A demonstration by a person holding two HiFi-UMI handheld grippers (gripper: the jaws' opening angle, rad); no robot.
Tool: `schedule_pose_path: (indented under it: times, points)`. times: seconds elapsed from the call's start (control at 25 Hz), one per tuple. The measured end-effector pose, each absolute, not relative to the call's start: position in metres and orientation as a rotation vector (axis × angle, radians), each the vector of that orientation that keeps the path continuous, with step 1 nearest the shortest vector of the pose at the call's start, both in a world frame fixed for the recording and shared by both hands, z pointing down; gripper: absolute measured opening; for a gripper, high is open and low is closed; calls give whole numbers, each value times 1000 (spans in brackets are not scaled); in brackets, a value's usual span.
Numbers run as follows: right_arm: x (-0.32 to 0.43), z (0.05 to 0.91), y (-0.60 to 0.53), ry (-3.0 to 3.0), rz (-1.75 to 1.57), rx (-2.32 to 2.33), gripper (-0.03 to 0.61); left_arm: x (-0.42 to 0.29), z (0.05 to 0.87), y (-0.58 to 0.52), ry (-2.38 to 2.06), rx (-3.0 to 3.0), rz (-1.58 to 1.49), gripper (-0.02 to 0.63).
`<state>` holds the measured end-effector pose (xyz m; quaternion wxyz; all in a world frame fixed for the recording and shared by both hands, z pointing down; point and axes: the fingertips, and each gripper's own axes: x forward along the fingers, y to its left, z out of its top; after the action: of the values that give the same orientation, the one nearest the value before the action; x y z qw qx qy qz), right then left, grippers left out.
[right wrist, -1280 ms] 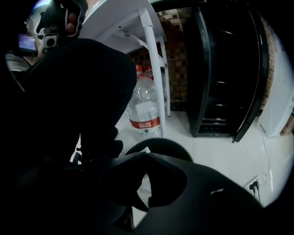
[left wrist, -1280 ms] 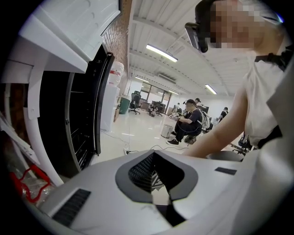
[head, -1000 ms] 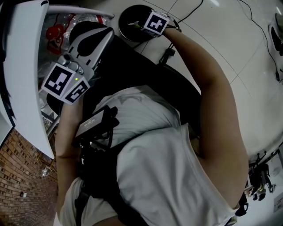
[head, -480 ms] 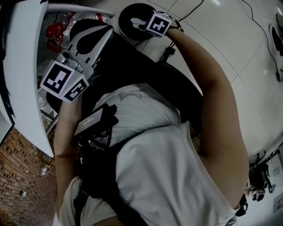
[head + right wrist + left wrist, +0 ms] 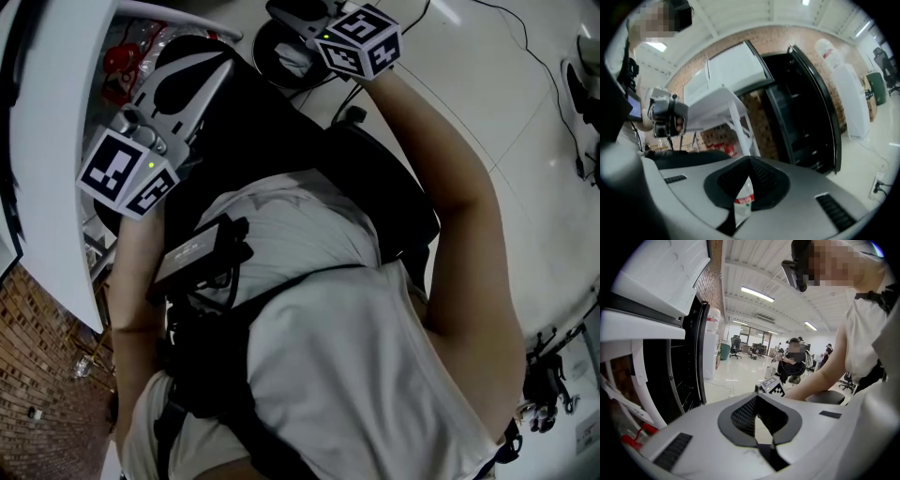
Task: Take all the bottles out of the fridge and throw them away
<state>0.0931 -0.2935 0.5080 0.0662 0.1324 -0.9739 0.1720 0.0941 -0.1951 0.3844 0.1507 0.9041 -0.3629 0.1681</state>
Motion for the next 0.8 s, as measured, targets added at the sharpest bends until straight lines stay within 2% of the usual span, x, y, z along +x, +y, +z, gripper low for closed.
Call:
schedule_pose_path:
  times: [0.16, 0.4, 0.6, 0.8]
  points:
    - [86, 395, -289, -3193, 453, 373, 0, 88, 352, -185, -1035, 2661, 465, 11]
    - [59, 247, -242, -3475, 300, 36, 0, 72, 306, -160, -1121, 2744, 405, 12]
    - [23, 178, -186, -3552, 283, -303, 0, 44, 269, -129, -1242, 2747, 346, 12]
    - [-10, 144, -137, -3571, 314, -588, 0, 7, 237, -99, -1475, 2696, 316, 11]
